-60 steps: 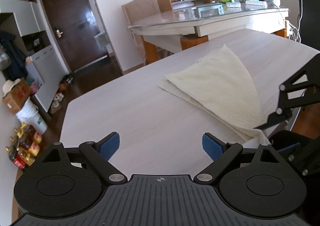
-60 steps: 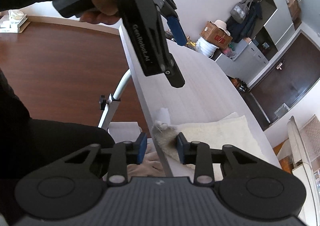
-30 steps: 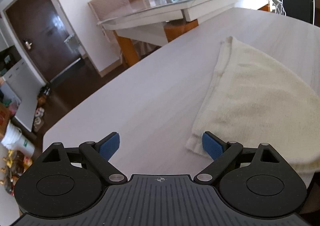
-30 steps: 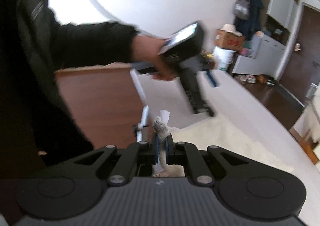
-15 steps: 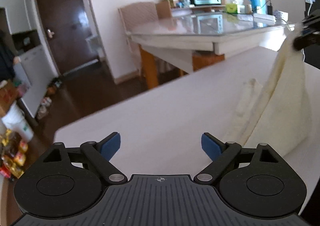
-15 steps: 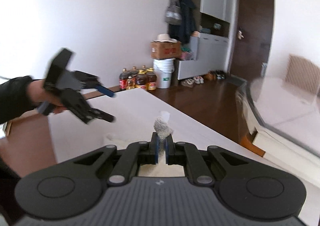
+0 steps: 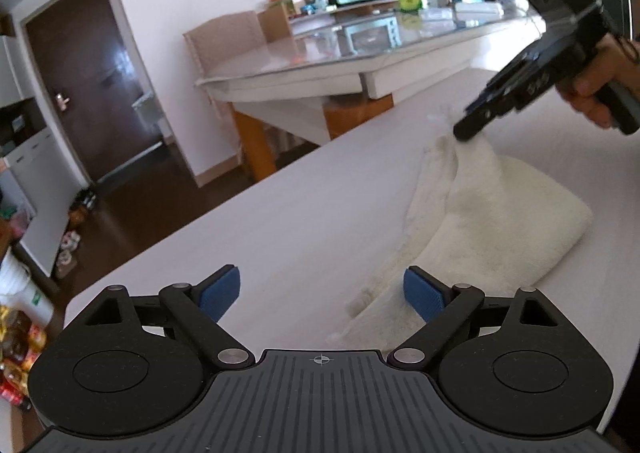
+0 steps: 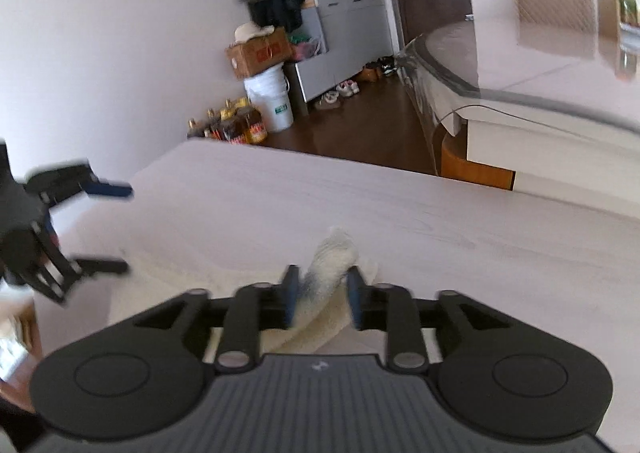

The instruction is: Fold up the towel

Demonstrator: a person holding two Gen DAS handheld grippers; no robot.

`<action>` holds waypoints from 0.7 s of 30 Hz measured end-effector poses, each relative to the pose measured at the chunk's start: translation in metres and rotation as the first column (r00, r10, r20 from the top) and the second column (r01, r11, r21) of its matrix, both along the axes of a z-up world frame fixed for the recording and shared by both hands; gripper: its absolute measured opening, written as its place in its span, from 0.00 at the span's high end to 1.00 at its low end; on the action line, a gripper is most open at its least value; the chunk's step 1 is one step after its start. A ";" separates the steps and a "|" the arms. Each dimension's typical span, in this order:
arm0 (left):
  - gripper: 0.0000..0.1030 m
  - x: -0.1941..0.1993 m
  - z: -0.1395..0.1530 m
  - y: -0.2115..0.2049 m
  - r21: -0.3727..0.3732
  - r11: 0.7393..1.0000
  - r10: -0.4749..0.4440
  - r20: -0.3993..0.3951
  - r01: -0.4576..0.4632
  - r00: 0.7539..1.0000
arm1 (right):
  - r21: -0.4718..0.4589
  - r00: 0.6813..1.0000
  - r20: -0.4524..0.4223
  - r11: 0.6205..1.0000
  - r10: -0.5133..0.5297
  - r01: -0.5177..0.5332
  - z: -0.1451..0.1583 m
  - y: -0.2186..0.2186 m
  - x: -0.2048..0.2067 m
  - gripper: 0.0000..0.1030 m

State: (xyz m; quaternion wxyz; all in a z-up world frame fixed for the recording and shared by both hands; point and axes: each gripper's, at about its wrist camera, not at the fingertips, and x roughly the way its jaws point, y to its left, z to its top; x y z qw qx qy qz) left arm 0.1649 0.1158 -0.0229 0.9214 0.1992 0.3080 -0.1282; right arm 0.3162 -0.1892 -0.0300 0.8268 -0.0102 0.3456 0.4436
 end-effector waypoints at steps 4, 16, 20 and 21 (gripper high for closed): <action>0.09 0.002 -0.006 -0.002 0.020 1.000 0.013 -0.009 -0.012 1.000 | -0.007 1.000 -0.025 1.000 -0.006 0.005 -0.001 0.003 -0.001 0.57; 0.09 -0.008 -0.005 0.010 -0.029 0.998 0.059 0.013 -0.059 0.998 | 0.004 0.999 0.011 0.999 -0.037 0.037 -0.003 0.007 -0.010 0.89; 0.10 -0.013 -0.001 0.016 -0.048 0.996 0.071 0.047 -0.069 0.996 | -0.022 0.998 0.009 0.998 -0.065 0.065 -0.001 0.007 -0.011 0.77; 0.10 -0.013 -0.001 0.016 -0.041 0.997 0.073 0.046 -0.071 0.996 | -0.040 0.997 0.022 0.996 -0.079 0.080 -0.001 0.007 -0.011 0.77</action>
